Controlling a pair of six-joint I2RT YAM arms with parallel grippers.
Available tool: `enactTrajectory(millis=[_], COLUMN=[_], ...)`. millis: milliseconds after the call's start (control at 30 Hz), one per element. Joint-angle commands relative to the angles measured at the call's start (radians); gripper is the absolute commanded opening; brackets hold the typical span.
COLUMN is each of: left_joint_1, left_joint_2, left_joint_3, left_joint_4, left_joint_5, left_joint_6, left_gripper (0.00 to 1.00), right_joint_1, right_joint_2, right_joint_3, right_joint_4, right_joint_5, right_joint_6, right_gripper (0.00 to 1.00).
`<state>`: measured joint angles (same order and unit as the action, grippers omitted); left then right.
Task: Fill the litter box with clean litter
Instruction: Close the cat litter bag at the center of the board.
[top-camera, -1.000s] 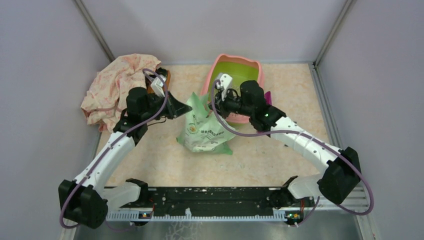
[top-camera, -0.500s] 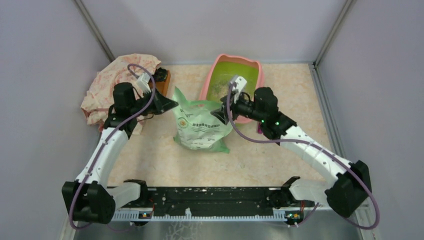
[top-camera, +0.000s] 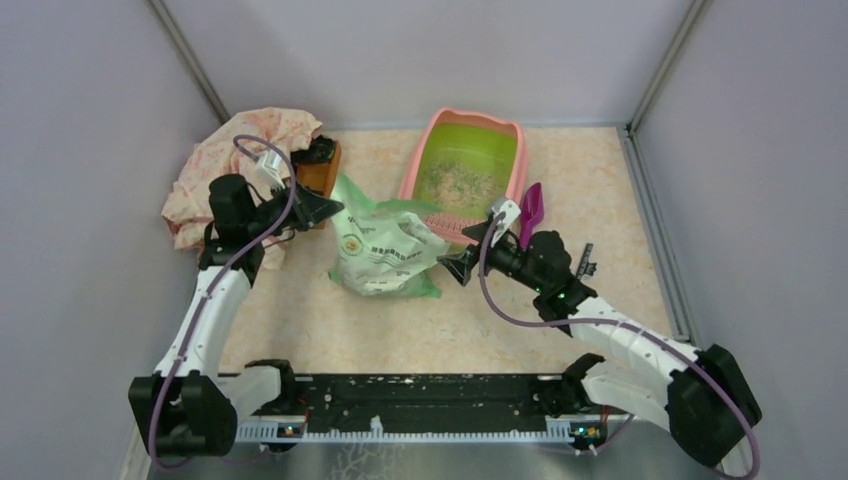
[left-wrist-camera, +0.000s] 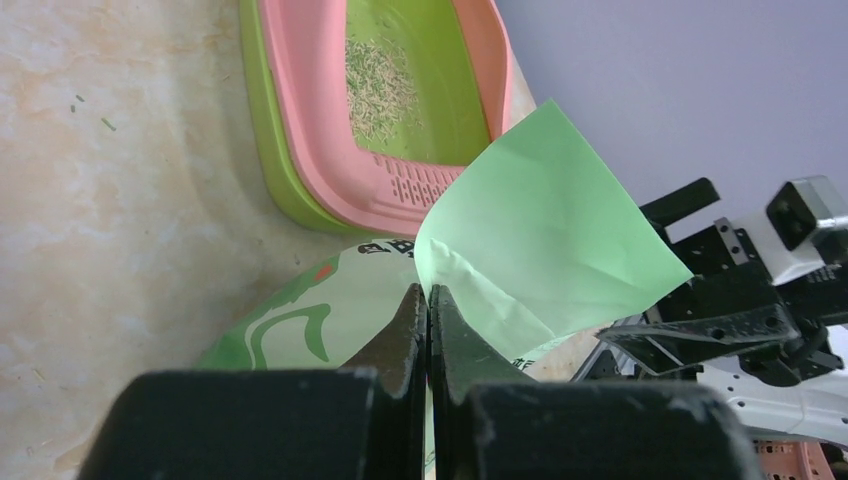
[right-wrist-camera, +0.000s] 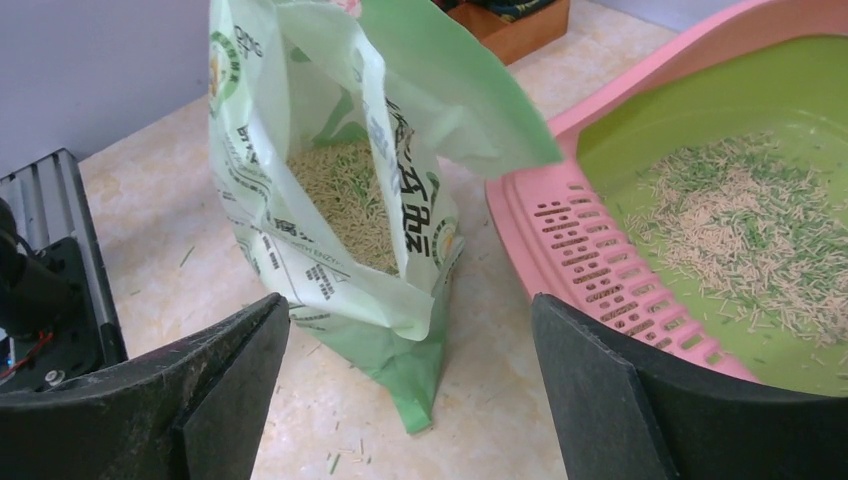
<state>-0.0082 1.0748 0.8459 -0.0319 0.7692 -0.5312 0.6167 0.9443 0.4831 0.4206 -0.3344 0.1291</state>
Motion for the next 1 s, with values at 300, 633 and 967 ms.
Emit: enactTrajectory(millis=[300,633,967], left_joint_1=[0.136,0.186,0.24], left_joint_2=[-0.052,-0.026,0.02], left_joint_3=[-0.033,-0.062,-0.111], left_joint_4=[0.081,0.096,0.117], left_joint_5=[0.058,0.088,0.1], left_joint_6=[0.006,-0.004,0.003], left_gripper=[0.0,0.0,0.0], right_joint_1=[-0.011,-0.014,-0.015], right_joint_2=[0.293,0.528,0.67], right_joint_3=[0.013,0.097,0.19], right_joint_4=[0.463,0.74,0.909], right_joint_5=[-0.067,-0.215,-0.359], right_joint_6=[0.04,0.153,0.279], right_gripper=[0.89,0.89,0.89])
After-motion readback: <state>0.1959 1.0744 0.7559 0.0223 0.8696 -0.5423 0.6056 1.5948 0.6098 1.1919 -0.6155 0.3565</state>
